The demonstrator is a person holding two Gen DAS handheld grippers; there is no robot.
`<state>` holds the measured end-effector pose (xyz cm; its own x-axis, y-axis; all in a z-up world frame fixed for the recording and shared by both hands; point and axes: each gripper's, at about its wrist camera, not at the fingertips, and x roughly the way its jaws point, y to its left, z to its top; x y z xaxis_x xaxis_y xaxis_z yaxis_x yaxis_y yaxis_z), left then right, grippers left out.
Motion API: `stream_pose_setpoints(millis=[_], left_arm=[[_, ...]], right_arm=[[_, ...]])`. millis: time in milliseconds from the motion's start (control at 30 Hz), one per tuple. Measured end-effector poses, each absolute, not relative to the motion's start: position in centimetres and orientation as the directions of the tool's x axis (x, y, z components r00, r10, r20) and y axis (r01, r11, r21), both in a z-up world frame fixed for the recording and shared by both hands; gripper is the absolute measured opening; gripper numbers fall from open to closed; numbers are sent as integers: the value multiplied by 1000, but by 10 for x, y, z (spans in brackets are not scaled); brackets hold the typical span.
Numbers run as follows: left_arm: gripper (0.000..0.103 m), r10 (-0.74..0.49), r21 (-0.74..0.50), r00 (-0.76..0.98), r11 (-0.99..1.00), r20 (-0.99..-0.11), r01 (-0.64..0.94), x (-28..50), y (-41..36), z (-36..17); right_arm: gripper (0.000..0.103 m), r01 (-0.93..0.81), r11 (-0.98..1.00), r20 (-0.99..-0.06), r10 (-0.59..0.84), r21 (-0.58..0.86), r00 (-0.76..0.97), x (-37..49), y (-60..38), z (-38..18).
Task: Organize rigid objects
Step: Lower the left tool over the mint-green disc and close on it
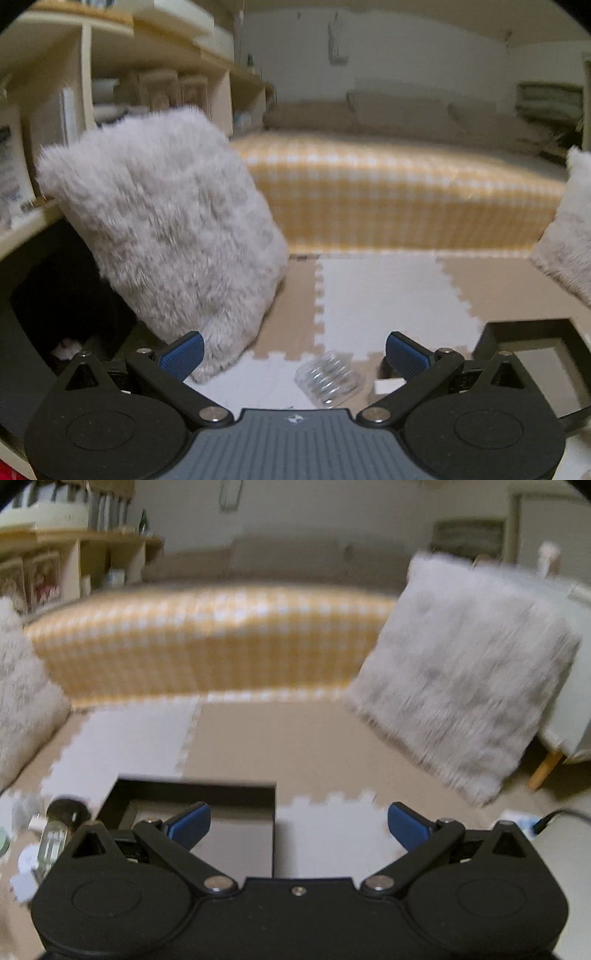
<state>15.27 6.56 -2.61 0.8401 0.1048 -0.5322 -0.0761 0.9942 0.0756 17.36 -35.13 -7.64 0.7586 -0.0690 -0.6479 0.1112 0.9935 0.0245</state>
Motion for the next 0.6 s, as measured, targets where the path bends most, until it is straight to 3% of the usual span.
stream_pose_setpoints(millis=[33,100,233,400,533,600], left_arm=[[103,118,91,833,993,-541,-81,159,67,-31],[103,118,101,822,992,-557,-74,169,72,-39],[103,70,64,770,997,-634,-38,188,80,-57],[88,23,32,672,999,-741,1,205,87,-82],[75,5,7,594,1000,-804,1,216,93,-103],[70,1,2,564,1000,-826,1,220,94,-113]], right_arm=[[102,111,993,-678,-55,40,733,176,-353,-81],[85,112,991,-721,-29,68,693,183,-356,-90],[61,113,986,-767,21,122,642,193,-357,-102],[34,62,988,-800,77,142,595,205,-349,-114],[19,39,994,-808,63,105,586,214,-344,-119],[5,53,995,-810,39,86,586,219,-346,-119]])
